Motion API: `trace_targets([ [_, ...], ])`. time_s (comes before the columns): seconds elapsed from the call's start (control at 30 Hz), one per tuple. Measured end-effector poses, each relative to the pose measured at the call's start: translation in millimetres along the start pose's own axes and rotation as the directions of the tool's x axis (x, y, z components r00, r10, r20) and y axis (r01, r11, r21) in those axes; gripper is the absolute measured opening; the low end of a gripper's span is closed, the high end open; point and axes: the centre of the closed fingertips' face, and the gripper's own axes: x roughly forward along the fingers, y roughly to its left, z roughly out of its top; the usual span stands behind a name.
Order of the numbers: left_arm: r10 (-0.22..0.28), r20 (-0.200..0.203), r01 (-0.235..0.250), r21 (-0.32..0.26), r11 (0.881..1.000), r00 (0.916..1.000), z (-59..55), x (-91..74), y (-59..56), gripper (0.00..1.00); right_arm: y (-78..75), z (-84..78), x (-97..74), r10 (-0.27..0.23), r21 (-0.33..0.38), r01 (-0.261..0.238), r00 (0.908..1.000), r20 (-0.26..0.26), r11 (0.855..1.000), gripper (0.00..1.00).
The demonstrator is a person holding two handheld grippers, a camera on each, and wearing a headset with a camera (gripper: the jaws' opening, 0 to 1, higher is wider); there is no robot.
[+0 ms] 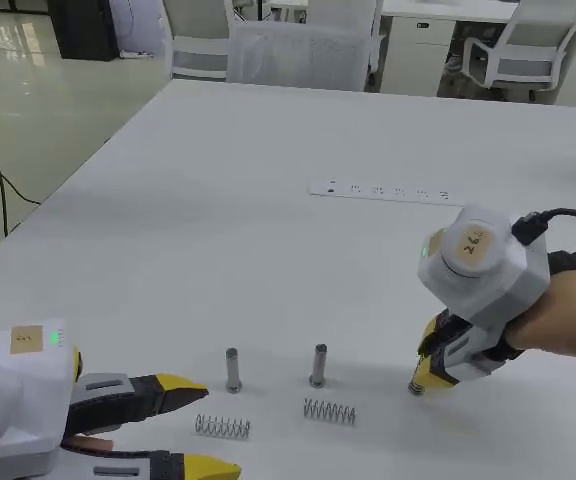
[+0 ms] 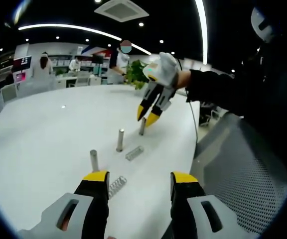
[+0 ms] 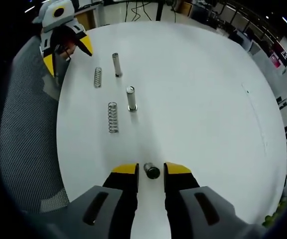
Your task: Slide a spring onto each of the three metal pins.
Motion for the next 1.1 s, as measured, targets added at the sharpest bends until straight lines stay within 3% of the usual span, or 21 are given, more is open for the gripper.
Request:
trace_targets([
  [0.5,-0.001,-0.001,0.001,0.003,1.0,1.0,-0.2,-0.1,0.5,0.43,12.7,24.7,-3.1,0.016,-0.046,-0.015,0.9992,0.038,0.999,0.18],
  [1.1,-0.003,-0.009,0.003,0.006,1.0,1.0,-0.4,1.4,-0.3,0.42,39.8,42.4,16.4,0.08,-0.123,-0.077,0.9966,0.021,0.989,0.17],
])
